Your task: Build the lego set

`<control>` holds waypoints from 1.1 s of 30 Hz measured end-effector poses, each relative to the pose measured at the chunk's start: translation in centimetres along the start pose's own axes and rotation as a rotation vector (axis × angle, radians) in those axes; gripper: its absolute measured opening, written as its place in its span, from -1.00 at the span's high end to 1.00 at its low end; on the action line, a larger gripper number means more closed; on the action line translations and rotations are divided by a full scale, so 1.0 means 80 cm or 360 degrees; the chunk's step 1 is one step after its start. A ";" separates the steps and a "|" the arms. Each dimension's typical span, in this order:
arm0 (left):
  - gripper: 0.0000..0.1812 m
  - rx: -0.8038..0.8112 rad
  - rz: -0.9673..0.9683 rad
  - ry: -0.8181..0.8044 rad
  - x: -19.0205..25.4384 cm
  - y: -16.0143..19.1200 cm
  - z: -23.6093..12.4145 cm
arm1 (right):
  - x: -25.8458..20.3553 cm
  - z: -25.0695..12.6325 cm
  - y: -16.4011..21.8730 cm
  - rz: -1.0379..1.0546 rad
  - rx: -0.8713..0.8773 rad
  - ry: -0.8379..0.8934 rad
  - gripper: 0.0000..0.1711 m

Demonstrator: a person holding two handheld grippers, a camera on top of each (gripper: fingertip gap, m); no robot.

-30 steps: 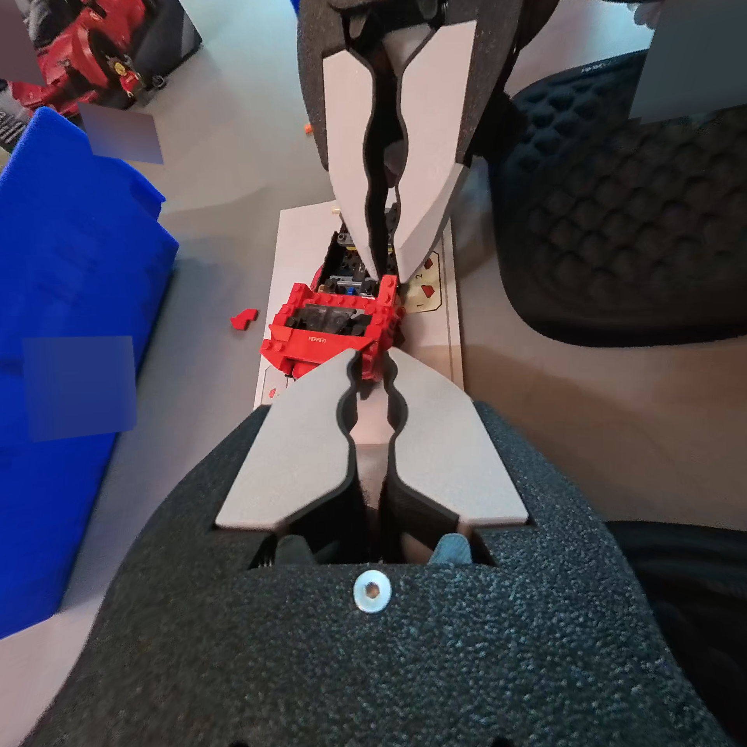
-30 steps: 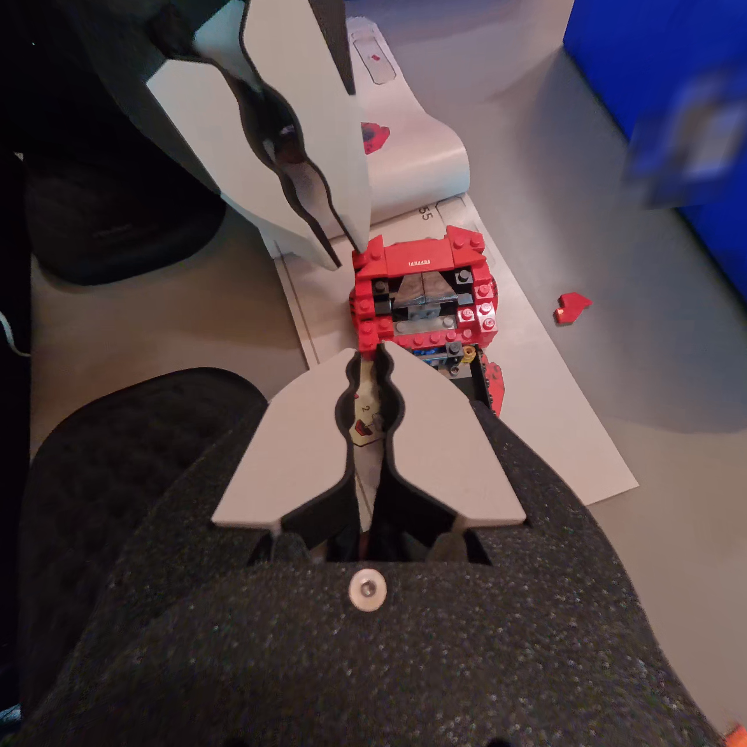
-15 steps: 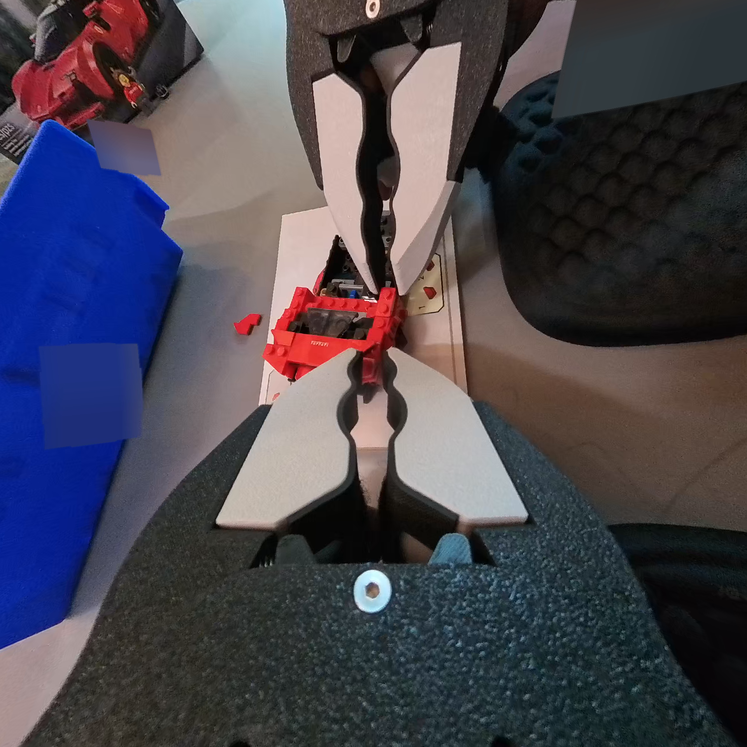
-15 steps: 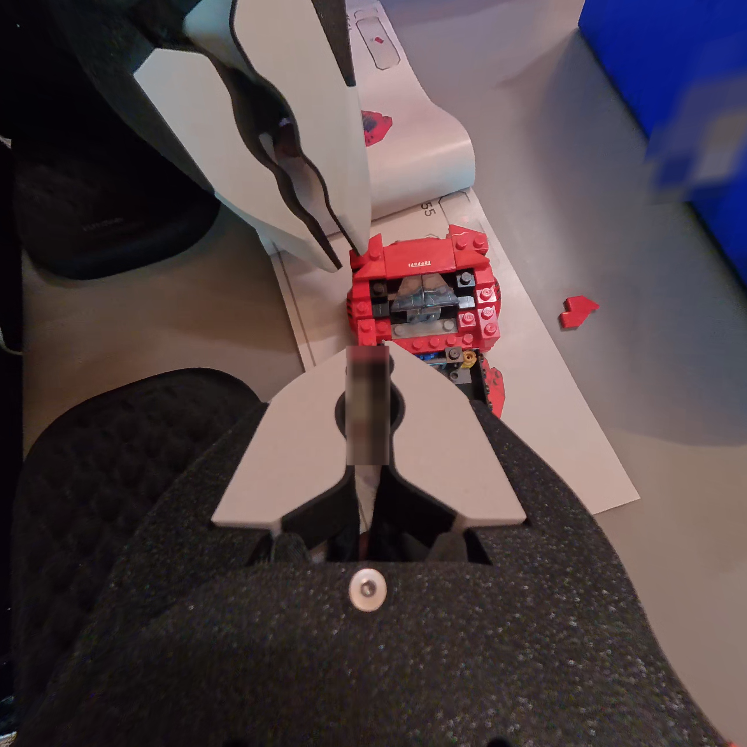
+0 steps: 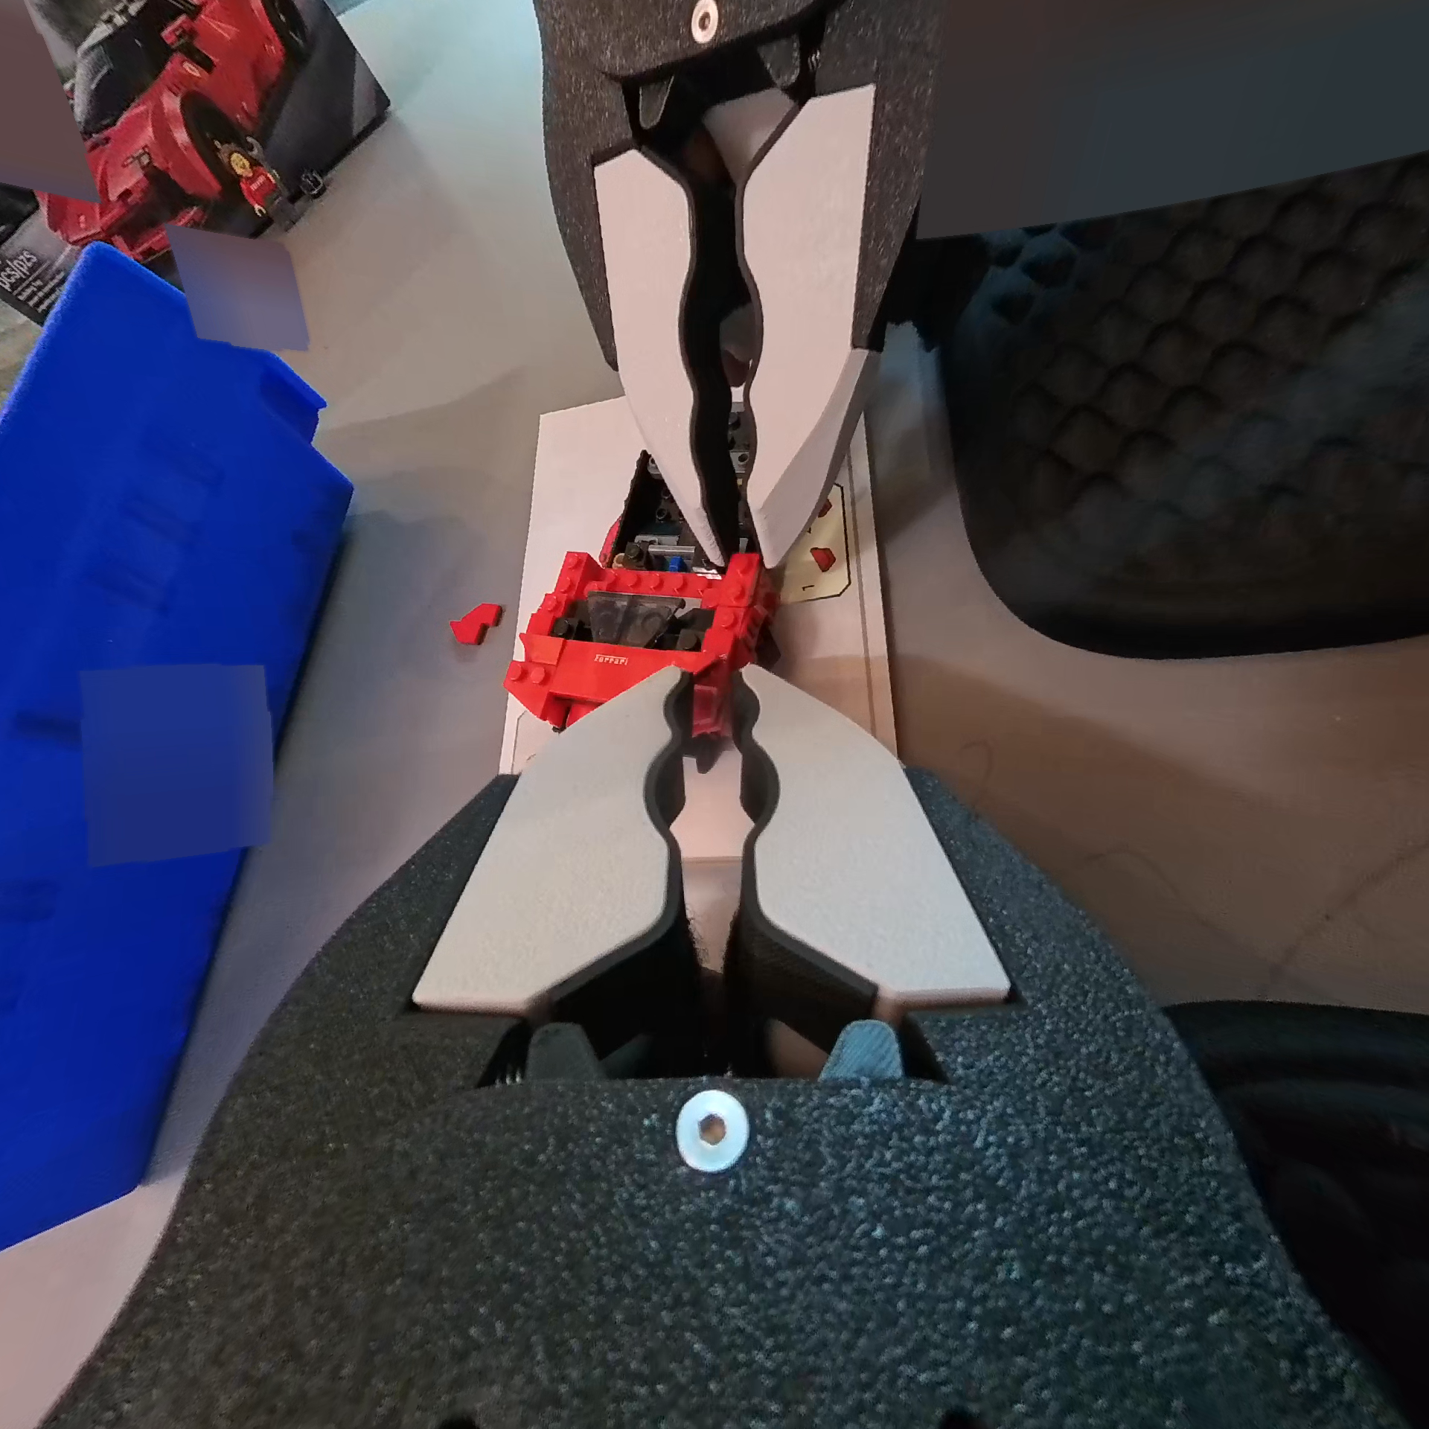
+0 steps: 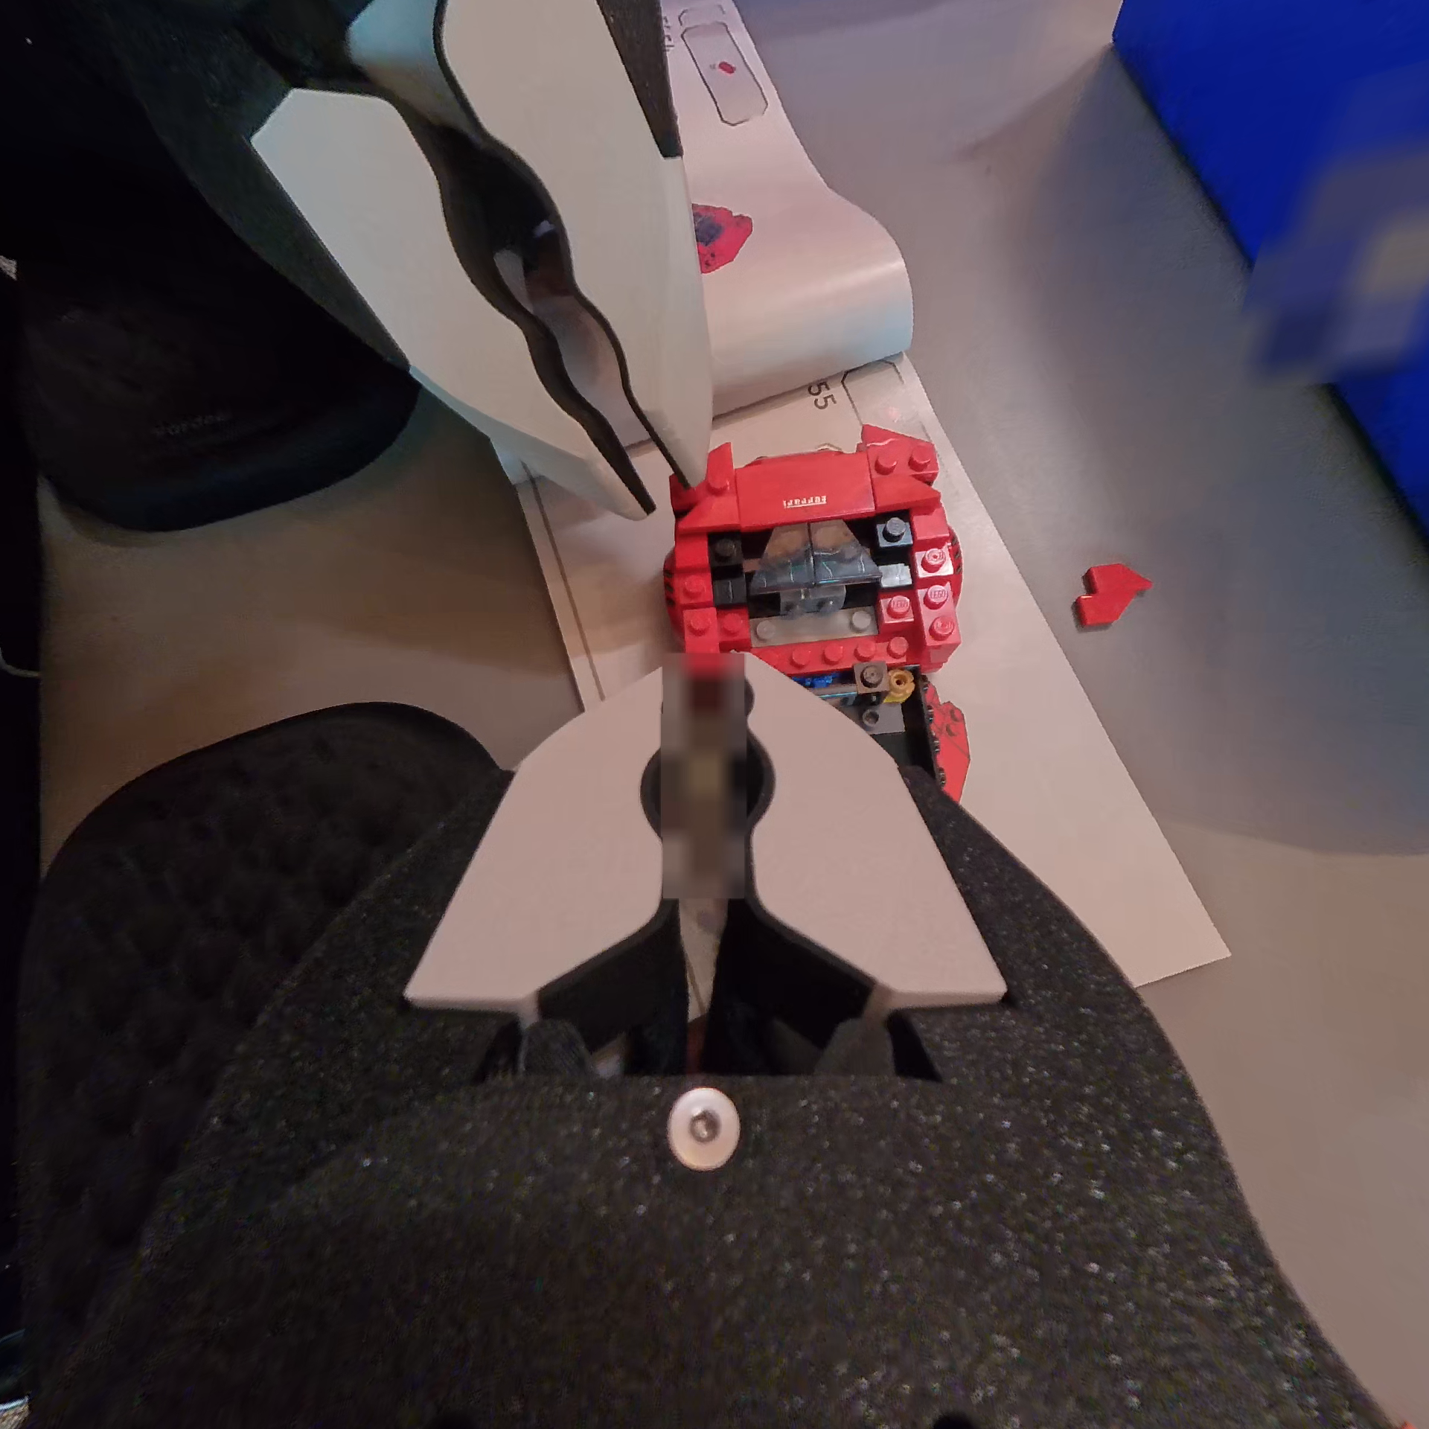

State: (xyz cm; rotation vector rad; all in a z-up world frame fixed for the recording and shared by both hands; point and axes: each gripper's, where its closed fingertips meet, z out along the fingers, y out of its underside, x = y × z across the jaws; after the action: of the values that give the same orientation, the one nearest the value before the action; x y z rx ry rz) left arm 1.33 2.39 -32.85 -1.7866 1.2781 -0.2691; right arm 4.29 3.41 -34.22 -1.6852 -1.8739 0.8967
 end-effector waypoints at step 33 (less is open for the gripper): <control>0.91 0.0002 -0.0009 0.0002 -0.001 0.000 0.002 | -0.001 0.004 0.003 0.0011 -0.0087 -0.0012 0.87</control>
State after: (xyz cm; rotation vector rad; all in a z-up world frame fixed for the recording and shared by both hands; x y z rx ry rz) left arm 1.39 2.53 -32.92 -1.7894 1.2736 -0.2745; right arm 4.23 3.31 -34.62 -1.7237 -1.9148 0.8630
